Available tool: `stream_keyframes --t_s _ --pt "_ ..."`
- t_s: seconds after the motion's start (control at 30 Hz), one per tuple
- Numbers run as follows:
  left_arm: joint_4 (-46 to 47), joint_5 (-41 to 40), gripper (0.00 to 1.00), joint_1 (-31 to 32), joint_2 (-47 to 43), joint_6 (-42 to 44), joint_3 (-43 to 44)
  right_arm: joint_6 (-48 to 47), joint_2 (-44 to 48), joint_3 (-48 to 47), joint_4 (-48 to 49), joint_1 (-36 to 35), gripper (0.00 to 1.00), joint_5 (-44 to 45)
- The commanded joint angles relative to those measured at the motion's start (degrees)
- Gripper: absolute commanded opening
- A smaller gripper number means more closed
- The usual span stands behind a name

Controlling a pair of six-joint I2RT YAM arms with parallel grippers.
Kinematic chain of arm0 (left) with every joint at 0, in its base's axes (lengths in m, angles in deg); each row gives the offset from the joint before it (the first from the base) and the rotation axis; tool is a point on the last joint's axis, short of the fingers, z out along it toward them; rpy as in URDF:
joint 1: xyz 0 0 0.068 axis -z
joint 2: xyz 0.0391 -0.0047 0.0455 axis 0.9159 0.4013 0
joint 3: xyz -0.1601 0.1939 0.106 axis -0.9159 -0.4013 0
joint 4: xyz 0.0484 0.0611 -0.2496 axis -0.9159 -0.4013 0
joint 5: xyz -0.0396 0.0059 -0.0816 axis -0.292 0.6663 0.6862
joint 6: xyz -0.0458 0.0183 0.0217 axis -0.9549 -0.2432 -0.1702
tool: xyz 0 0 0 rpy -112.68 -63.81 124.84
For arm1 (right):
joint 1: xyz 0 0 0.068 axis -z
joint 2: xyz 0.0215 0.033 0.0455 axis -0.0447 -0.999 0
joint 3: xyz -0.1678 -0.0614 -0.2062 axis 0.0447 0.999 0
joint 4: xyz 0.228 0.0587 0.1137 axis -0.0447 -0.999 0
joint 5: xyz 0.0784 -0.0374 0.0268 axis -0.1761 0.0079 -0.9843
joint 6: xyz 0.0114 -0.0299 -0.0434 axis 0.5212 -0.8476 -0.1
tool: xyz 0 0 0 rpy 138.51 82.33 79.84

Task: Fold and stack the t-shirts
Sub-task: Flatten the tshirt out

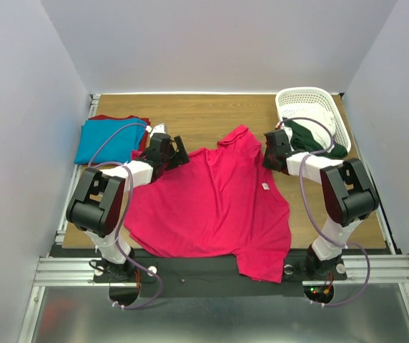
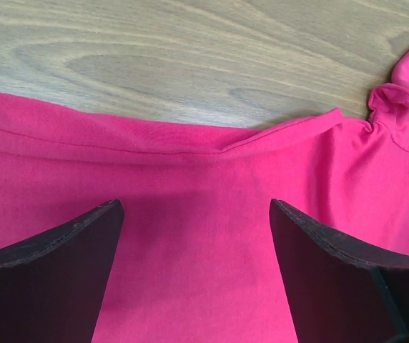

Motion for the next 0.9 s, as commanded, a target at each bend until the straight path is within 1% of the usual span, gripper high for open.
stream_keyframes --t_s 0.0,0.03,0.07,0.37,0.5,0.6,0.63,0.67,0.73,0.77,0.8,0.87 --pt "2.57 0.51 0.96 0.19 0.49 -0.28 2.09 0.56 1.98 1.71 0.64 1.36 0.1 2.49" --pt "2.66 0.42 0.96 0.1 0.76 -0.2 2.18 0.56 2.16 1.98 0.64 1.54 0.03 3.45" --pt "2.57 0.51 0.95 0.19 0.93 -0.2 2.27 0.65 2.85 2.15 0.47 1.98 0.01 3.98" --pt "3.01 1.38 0.95 0.27 3.66 0.59 4.64 -0.23 4.44 3.38 -1.11 3.91 0.0 9.96" --pt "3.36 1.39 0.95 0.8 2.78 1.38 5.52 -0.49 5.58 3.47 -1.73 4.0 0.01 10.23" --pt "3.36 1.3 0.95 1.59 0.76 2.18 6.05 -1.36 7.6 3.65 -1.73 4.0 0.16 6.9" --pt "3.19 1.21 0.96 1.85 0.06 2.35 6.05 -1.54 8.13 3.74 -1.64 4.0 0.36 5.85" --pt "3.1 0.77 0.95 2.03 -1.34 2.61 5.96 -2.16 9.7 3.91 -1.73 4.0 0.48 4.18" --pt "2.31 -0.02 0.96 2.56 -2.84 2.62 5.17 -3.3 11.46 4.7 -1.64 3.91 0.67 2.42" --pt "1.52 -0.72 0.95 2.73 -4.24 2.44 4.13 -4.0 13.13 5.31 -1.64 3.83 0.7 1.02" --pt "1.26 -1.16 0.96 2.91 -4.69 2.35 3.42 -4.27 14.01 5.93 -1.64 3.74 0.79 0.22" --pt "0.2 -3.18 0.96 3.35 -5.83 1.92 1.93 -4.36 15.51 7.07 -1.55 3.21 0.82 -2.06"
